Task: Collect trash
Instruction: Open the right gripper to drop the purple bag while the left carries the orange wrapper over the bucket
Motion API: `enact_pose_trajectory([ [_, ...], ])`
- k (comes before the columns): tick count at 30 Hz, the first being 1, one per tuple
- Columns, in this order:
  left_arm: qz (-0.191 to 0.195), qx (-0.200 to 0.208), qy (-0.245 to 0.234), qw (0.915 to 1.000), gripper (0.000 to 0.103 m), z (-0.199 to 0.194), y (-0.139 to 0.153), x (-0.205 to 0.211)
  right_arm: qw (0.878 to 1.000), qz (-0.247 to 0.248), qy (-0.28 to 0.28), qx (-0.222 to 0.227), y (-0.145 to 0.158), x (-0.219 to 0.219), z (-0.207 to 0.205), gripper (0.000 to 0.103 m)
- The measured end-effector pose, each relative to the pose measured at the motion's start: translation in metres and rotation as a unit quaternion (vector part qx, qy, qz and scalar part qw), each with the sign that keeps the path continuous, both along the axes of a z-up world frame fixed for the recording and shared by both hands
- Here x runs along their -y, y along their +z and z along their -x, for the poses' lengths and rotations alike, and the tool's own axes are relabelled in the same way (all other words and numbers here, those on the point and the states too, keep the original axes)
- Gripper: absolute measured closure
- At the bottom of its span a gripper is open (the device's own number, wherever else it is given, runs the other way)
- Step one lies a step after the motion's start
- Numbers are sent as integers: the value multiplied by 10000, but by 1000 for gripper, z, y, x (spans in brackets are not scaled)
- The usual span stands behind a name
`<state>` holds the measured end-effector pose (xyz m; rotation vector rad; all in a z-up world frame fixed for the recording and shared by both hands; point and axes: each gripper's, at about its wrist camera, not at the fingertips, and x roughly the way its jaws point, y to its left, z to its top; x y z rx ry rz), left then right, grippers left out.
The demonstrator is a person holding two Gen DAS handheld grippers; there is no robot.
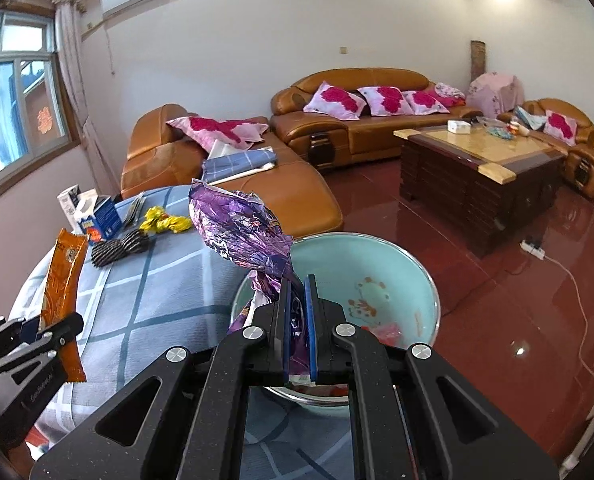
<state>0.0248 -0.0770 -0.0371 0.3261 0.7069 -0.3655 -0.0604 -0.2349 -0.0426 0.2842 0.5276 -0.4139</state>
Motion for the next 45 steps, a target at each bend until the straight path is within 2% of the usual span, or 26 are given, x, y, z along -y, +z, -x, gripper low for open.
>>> enact_pose_trajectory([
  [11, -11, 76, -397, 9992, 81, 0, 6, 40, 9994, -5, -359, -1, -3, 22, 3, 96],
  [28, -11, 92, -770, 9970, 81, 1, 3, 78, 9959, -94, -894, -98, -17, 57, 8, 96],
  [45, -147, -124, -1021, 9946, 81, -8, -20, 110, 9915, -127, -1156, -584, -49, 79, -6, 96],
])
